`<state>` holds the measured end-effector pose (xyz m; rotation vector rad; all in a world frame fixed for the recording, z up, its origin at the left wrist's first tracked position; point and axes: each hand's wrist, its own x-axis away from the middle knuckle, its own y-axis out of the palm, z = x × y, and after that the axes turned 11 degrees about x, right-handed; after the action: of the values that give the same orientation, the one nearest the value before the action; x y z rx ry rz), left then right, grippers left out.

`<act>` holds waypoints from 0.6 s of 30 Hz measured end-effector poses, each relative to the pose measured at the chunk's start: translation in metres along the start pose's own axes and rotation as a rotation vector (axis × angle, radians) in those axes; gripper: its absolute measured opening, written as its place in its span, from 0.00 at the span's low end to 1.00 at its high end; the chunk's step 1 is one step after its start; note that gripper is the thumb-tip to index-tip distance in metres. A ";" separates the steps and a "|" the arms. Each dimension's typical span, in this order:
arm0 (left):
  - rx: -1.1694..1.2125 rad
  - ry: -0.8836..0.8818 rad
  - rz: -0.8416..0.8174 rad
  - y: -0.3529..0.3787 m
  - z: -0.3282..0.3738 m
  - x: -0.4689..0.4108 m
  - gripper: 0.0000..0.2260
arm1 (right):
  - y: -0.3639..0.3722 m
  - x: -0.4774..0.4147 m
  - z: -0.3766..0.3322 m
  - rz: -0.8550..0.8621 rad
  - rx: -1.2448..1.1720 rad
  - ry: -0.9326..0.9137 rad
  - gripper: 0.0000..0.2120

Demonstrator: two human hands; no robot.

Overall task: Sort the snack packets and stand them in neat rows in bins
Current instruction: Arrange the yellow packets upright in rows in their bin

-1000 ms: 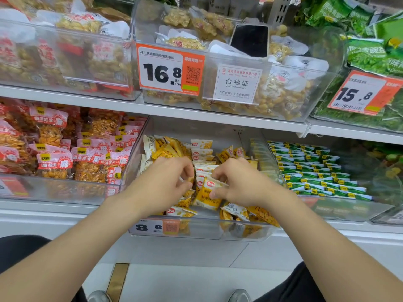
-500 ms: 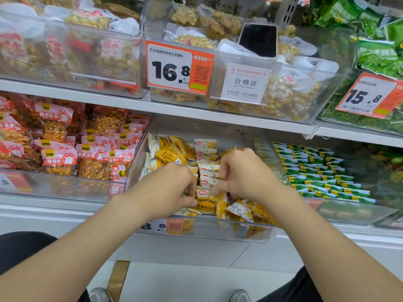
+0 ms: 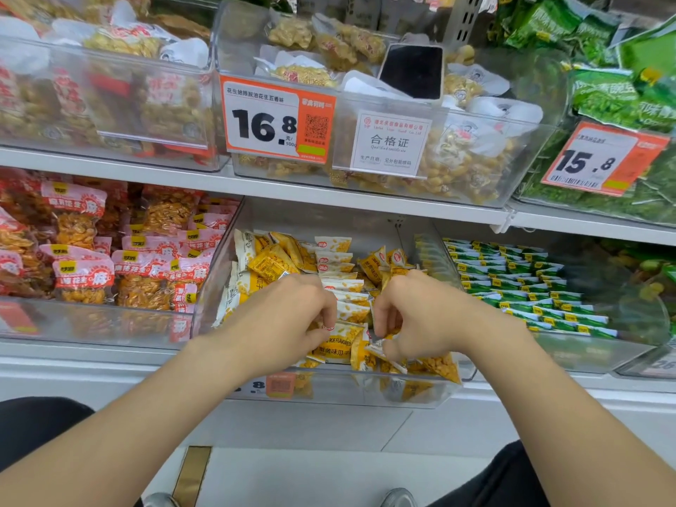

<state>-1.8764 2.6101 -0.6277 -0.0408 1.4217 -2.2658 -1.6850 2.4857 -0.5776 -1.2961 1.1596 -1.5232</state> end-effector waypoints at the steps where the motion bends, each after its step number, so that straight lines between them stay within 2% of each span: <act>1: -0.007 0.000 0.001 0.001 0.001 -0.001 0.03 | 0.002 -0.002 -0.001 0.008 -0.018 0.000 0.08; 4: -0.060 0.000 0.020 0.005 0.002 -0.003 0.04 | 0.016 -0.013 -0.004 0.079 0.048 0.038 0.10; 6: -0.091 0.007 0.039 0.008 0.001 -0.006 0.03 | 0.027 -0.023 -0.004 0.123 0.100 0.068 0.05; 9: -0.122 -0.019 0.035 0.009 0.001 -0.010 0.00 | 0.029 -0.031 -0.002 0.105 0.135 0.044 0.06; 13: -0.132 -0.046 0.045 0.012 0.003 -0.013 0.03 | 0.021 -0.029 -0.003 0.083 0.058 -0.023 0.07; 18: -0.109 -0.045 0.028 0.012 0.001 -0.014 0.05 | 0.014 -0.019 0.003 0.097 -0.118 0.021 0.05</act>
<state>-1.8593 2.6104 -0.6351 -0.1052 1.5115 -2.1498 -1.6793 2.4996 -0.5960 -1.2843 1.3239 -1.4187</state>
